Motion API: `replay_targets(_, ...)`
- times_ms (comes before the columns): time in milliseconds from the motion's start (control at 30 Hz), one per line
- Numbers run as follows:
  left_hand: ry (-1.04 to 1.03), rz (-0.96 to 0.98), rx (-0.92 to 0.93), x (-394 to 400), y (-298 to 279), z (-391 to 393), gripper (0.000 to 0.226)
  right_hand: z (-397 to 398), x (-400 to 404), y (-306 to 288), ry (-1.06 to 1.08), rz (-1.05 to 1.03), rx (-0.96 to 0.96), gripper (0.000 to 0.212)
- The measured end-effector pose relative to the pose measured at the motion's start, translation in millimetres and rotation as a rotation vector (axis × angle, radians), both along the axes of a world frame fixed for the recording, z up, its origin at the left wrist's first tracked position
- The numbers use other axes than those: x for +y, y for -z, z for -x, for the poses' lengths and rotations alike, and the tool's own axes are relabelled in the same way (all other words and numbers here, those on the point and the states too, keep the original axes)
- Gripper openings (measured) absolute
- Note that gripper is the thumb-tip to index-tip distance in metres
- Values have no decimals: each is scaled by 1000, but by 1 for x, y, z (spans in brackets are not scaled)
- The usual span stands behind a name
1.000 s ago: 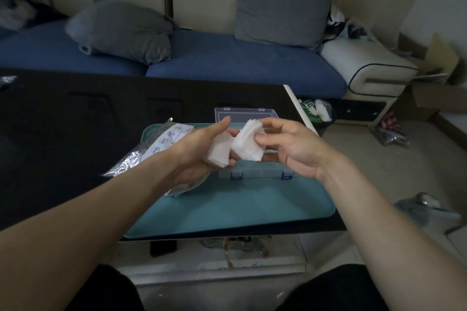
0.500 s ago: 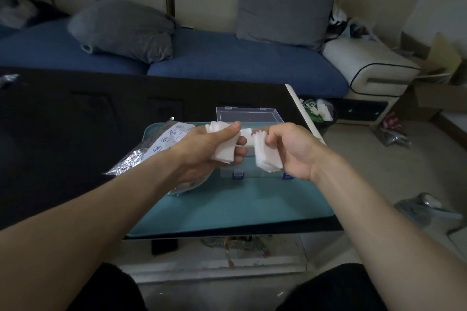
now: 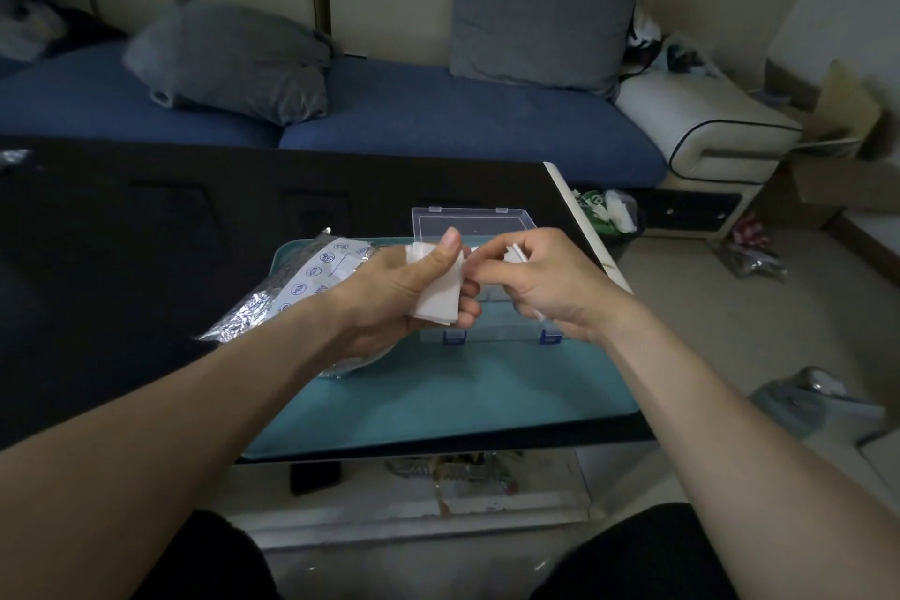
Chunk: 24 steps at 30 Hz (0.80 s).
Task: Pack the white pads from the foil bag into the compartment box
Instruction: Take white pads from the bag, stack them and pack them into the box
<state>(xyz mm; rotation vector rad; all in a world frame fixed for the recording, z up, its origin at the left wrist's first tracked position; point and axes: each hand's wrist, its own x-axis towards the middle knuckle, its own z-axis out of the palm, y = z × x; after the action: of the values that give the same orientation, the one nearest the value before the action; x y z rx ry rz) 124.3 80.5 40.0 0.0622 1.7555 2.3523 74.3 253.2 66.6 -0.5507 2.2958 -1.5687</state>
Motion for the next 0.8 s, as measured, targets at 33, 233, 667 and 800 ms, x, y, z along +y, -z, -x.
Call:
replay_targets(33,13,13,6,0,-1,-1,48,-1,0,1,-22,-17,17,11)
replay_targets(233,64,40,0,0,-3,-4,35,0,-2,5,-62,-46,47,12)
replay_targets(667,-83,-57,-101,6,-8,1,44,-3,-14,10,81,52,95,20)
replay_targets(800,-213,-80,-114,5,-9,6,38,1,-13,7,197,78,-59,31)
